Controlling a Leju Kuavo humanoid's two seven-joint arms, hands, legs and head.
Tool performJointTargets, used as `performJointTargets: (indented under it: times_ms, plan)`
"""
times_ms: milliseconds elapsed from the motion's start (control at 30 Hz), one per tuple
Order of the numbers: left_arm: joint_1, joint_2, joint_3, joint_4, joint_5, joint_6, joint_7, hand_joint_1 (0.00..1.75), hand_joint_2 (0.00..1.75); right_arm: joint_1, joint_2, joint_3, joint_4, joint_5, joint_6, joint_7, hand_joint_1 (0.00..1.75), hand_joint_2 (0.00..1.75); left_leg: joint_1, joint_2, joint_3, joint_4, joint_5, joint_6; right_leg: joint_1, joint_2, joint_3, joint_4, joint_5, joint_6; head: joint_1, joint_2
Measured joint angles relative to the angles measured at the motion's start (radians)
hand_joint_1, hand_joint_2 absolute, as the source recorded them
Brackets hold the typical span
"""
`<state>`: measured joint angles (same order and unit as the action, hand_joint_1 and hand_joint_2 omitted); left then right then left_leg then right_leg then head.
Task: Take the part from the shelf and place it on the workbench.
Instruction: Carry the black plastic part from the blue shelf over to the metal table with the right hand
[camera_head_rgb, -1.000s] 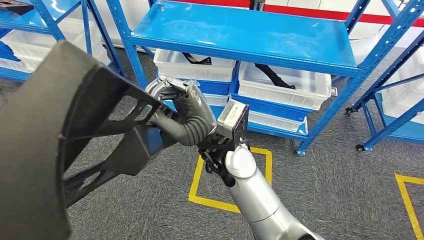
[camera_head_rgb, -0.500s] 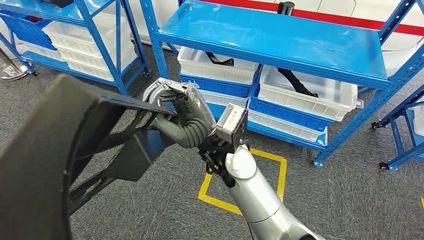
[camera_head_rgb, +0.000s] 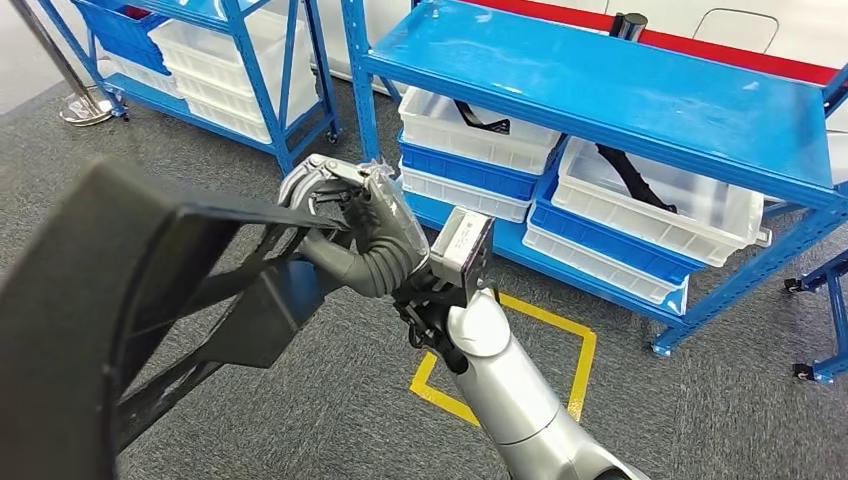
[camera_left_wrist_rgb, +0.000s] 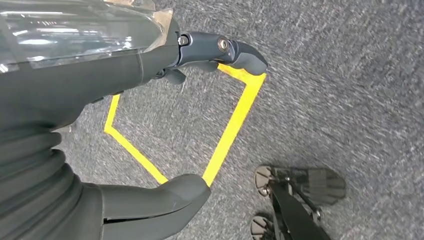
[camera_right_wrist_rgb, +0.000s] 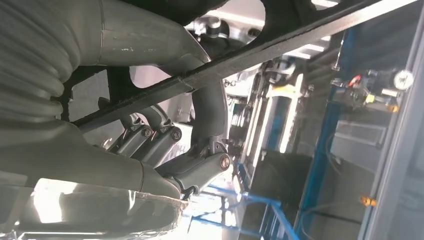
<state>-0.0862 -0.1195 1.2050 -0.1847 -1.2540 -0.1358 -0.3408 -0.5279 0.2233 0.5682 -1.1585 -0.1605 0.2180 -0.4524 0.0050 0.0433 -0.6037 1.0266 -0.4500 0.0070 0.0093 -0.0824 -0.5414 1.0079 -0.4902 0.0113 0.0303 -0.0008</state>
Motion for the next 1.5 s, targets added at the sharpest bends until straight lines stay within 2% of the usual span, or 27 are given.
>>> performJointTargets:
  times_ms: [33, 100, 167, 200, 233, 267, 300, 367, 400, 467, 533, 600, 667, 733, 800, 867, 933, 1000, 1067, 1133, 1200, 1267, 1300, 1333, 1367, 1433, 1500]
  plan:
    - [0.000, 0.000, 0.000, 0.000, 0.001, 0.004, 0.002, 0.00, 1.75, 0.000, 0.001, 0.000, 0.000, 0.000, 0.000, 0.000, 1.75, 1.75, 0.001, -0.007, -0.001, -0.002, 0.003, 0.007, -0.001, -0.001, -0.003, 0.002, -0.002, 0.005, 0.000, 0.000]
    - [0.000, -0.001, 0.000, 0.000, 0.002, 0.012, 0.008, 0.00, 1.75, -0.001, 0.002, 0.001, -0.001, 0.000, 0.000, 0.000, 1.75, 1.75, 0.004, -0.021, -0.003, -0.008, 0.011, 0.021, -0.005, 0.025, -0.021, 0.038, -0.026, 0.010, 0.000, 0.000]
    - [-0.001, -0.001, 0.000, 0.000, 0.002, 0.021, 0.016, 0.00, 1.75, 0.000, -0.001, 0.002, -0.001, 0.001, -0.001, 0.000, 1.75, 1.75, 0.006, -0.037, -0.007, -0.010, 0.017, 0.031, -0.009, 0.063, -0.073, 0.152, -0.080, 0.006, 0.001, 0.000]
    - [-0.001, 0.000, 0.000, 0.000, 0.002, 0.025, 0.020, 0.00, 1.75, 0.001, -0.004, 0.002, 0.000, 0.001, -0.002, 0.000, 1.75, 1.75, 0.005, -0.047, -0.010, -0.010, 0.019, 0.034, -0.009, 0.072, -0.106, 0.223, -0.107, 0.005, 0.001, 0.000]
    - [-0.001, 0.000, 0.000, 0.000, 0.002, 0.027, 0.025, 0.00, 1.75, 0.002, -0.007, 0.002, 0.000, 0.001, -0.004, 0.000, 1.75, 1.75, 0.005, -0.057, -0.013, -0.010, 0.020, 0.036, -0.010, 0.076, -0.132, 0.277, -0.124, 0.006, 0.001, 0.000]
    - [-0.001, -0.001, 0.001, 0.000, 0.003, 0.030, 0.028, 0.00, 1.75, 0.003, -0.009, 0.002, 0.001, 0.001, -0.005, 0.000, 1.75, 1.75, 0.004, -0.068, -0.016, -0.010, 0.022, 0.036, -0.010, 0.077, -0.141, 0.295, -0.125, 0.011, 0.001, 0.000]
    - [0.000, -0.001, 0.001, 0.000, 0.003, 0.033, 0.032, 0.00, 1.75, 0.003, -0.010, 0.002, 0.001, 0.002, -0.006, 0.000, 1.75, 1.75, 0.004, -0.080, -0.017, -0.010, 0.024, 0.036, -0.010, 0.079, -0.130, 0.273, -0.110, 0.018, 0.001, 0.000]
    - [0.000, -0.002, 0.002, 0.000, 0.004, 0.038, 0.039, 0.00, 1.75, 0.002, -0.011, 0.003, 0.001, 0.004, -0.008, 0.001, 1.75, 1.75, 0.005, -0.102, -0.017, -0.009, 0.027, 0.032, -0.013, 0.098, -0.064, 0.138, -0.054, 0.031, 0.001, 0.000]
    - [0.000, -0.002, 0.002, 0.000, 0.004, 0.040, 0.043, 0.00, 1.75, 0.001, -0.011, 0.004, 0.001, 0.006, -0.009, 0.001, 1.75, 1.75, 0.003, -0.111, -0.018, -0.008, 0.028, 0.029, -0.015, 0.112, -0.032, 0.072, -0.031, 0.032, 0.001, 0.000]
    - [0.000, -0.002, 0.002, 0.000, 0.005, 0.042, 0.048, 0.00, 1.75, 0.000, -0.011, 0.006, 0.001, 0.010, -0.010, 0.002, 1.75, 1.75, 0.001, -0.126, -0.024, -0.007, 0.034, 0.018, -0.014, 0.129, -0.002, 0.008, -0.009, 0.023, 0.001, 0.000]
    - [0.002, -0.002, 0.002, 0.000, 0.007, 0.043, 0.051, 0.00, 1.75, 0.000, -0.009, 0.006, 0.001, 0.012, -0.010, 0.003, 1.75, 1.75, 0.004, -0.136, -0.031, -0.009, 0.040, 0.005, -0.013, 0.117, -0.001, 0.004, -0.002, 0.009, 0.001, 0.000]
    - [0.003, -0.003, 0.002, 0.000, 0.007, 0.045, 0.052, 0.00, 1.75, -0.001, -0.005, 0.006, 0.000, 0.012, -0.010, 0.003, 1.75, 1.75, 0.004, -0.115, -0.043, 0.014, 0.022, -0.005, -0.018, 0.102, 0.001, -0.003, 0.006, -0.006, 0.000, 0.000]
    - [0.002, -0.004, 0.002, 0.000, 0.008, 0.047, 0.053, 0.00, 1.75, -0.002, -0.002, 0.006, 0.000, 0.012, -0.010, 0.003, 1.75, 1.75, 0.005, -0.075, -0.087, 0.112, -0.037, -0.014, -0.020, 0.084, 0.001, -0.007, 0.009, -0.017, -0.001, 0.000]
    - [0.002, -0.005, 0.002, 0.000, 0.008, 0.048, 0.053, 0.00, 1.75, -0.001, -0.002, 0.006, 0.001, 0.012, -0.010, 0.003, 1.75, 1.75, 0.009, -0.056, -0.140, 0.234, -0.093, -0.021, -0.016, 0.066, -0.001, -0.007, 0.008, -0.020, -0.002, 0.000]
    - [0.002, -0.006, 0.002, 0.000, 0.008, 0.048, 0.054, 0.00, 1.75, 0.000, -0.002, 0.006, 0.001, 0.012, -0.011, 0.003, 1.75, 1.75, 0.013, -0.051, -0.159, 0.282, -0.103, -0.026, -0.014, 0.050, -0.002, -0.006, 0.008, -0.020, -0.002, 0.000]
    - [0.003, -0.006, 0.003, 0.000, 0.008, 0.048, 0.054, 0.00, 1.75, 0.000, -0.002, 0.006, 0.001, 0.012, -0.011, 0.003, 1.75, 1.75, 0.017, -0.042, -0.115, 0.211, -0.061, -0.029, -0.014, 0.033, -0.001, -0.006, 0.008, -0.020, -0.002, 0.000]
    - [0.002, -0.006, 0.003, 0.000, 0.008, 0.049, 0.054, 0.00, 1.75, -0.001, -0.001, 0.006, 0.001, 0.012, -0.011, 0.003, 1.75, 1.75, 0.018, -0.011, -0.037, 0.071, -0.011, -0.028, -0.009, 0.018, 0.000, -0.004, 0.006, -0.016, -0.001, 0.000]
    - [0.001, -0.007, 0.003, 0.000, 0.008, 0.049, 0.054, 0.00, 1.75, -0.004, 0.000, 0.007, 0.000, 0.013, -0.011, 0.003, 1.75, 1.75, 0.011, 0.007, -0.001, -0.001, 0.005, -0.018, -0.001, 0.007, -0.001, -0.004, 0.003, -0.008, 0.002, 0.000]
    - [0.000, -0.007, 0.003, 0.000, 0.008, 0.049, 0.054, 0.00, 1.75, -0.005, 0.000, 0.008, 0.000, 0.013, -0.011, 0.003, 1.75, 1.75, 0.005, -0.007, -0.004, -0.005, 0.006, -0.004, 0.001, -0.006, -0.001, -0.005, 0.003, 0.000, 0.004, 0.000]
    - [0.001, -0.007, 0.003, 0.000, 0.008, 0.049, 0.054, 0.00, 1.75, -0.006, 0.001, 0.008, 0.000, 0.012, -0.011, 0.003, 1.75, 1.75, 0.007, -0.022, -0.004, -0.011, 0.013, 0.011, -0.004, 0.008, -0.011, 0.015, -0.011, 0.007, 0.004, 0.000]
    - [-0.001, -0.006, 0.003, 0.000, 0.008, 0.050, 0.055, 0.00, 1.75, -0.006, -0.001, 0.008, 0.000, 0.013, -0.011, 0.003, 1.75, 1.75, 0.010, -0.037, -0.005, -0.015, 0.019, 0.024, -0.009, 0.049, -0.057, 0.110, -0.059, 0.006, 0.004, 0.000]
    - [-0.002, -0.006, 0.003, 0.000, 0.008, 0.051, 0.056, 0.00, 1.75, -0.003, -0.007, 0.008, 0.001, 0.014, -0.011, 0.003, 1.75, 1.75, 0.009, -0.057, -0.010, -0.015, 0.022, 0.030, -0.010, 0.073, -0.124, 0.251, -0.111, 0.002, 0.005, 0.000]
    - [-0.001, -0.006, 0.003, 0.000, 0.008, 0.051, 0.057, 0.00, 1.75, -0.002, -0.010, 0.008, 0.002, 0.014, -0.011, 0.003, 1.75, 1.75, 0.009, -0.068, -0.012, -0.015, 0.023, 0.031, -0.010, 0.076, -0.144, 0.291, -0.121, 0.005, 0.005, 0.000]
    - [-0.001, -0.006, 0.003, 0.000, 0.008, 0.052, 0.059, 0.00, 1.75, -0.001, -0.011, 0.009, 0.002, 0.014, -0.011, 0.004, 1.75, 1.75, 0.009, -0.080, -0.013, -0.014, 0.024, 0.031, -0.011, 0.078, -0.147, 0.293, -0.116, 0.011, 0.005, 0.000]
    - [0.000, -0.006, 0.003, 0.000, 0.010, 0.054, 0.060, 0.00, 1.75, 0.000, -0.011, 0.009, 0.002, 0.015, -0.010, 0.004, 1.75, 1.75, 0.009, -0.092, -0.013, -0.014, 0.025, 0.030, -0.012, 0.080, -0.128, 0.253, -0.094, 0.019, 0.005, 0.000]
    - [0.000, -0.006, 0.006, 0.000, 0.019, 0.059, 0.062, 0.00, 1.75, 0.000, -0.008, 0.012, 0.002, 0.019, -0.009, 0.004, 1.75, 1.75, 0.007, -0.115, -0.012, -0.012, 0.027, 0.025, -0.018, 0.103, -0.057, 0.106, -0.037, 0.032, 0.005, 0.000]
    - [0.000, -0.006, 0.015, 0.000, 0.034, 0.068, 0.069, 0.00, 1.75, 0.002, 0.000, 0.021, 0.002, 0.029, -0.008, 0.004, 1.75, 1.75, 0.005, -0.131, -0.017, -0.010, 0.029, 0.015, -0.020, 0.123, -0.014, 0.015, -0.005, 0.028, 0.004, 0.000]
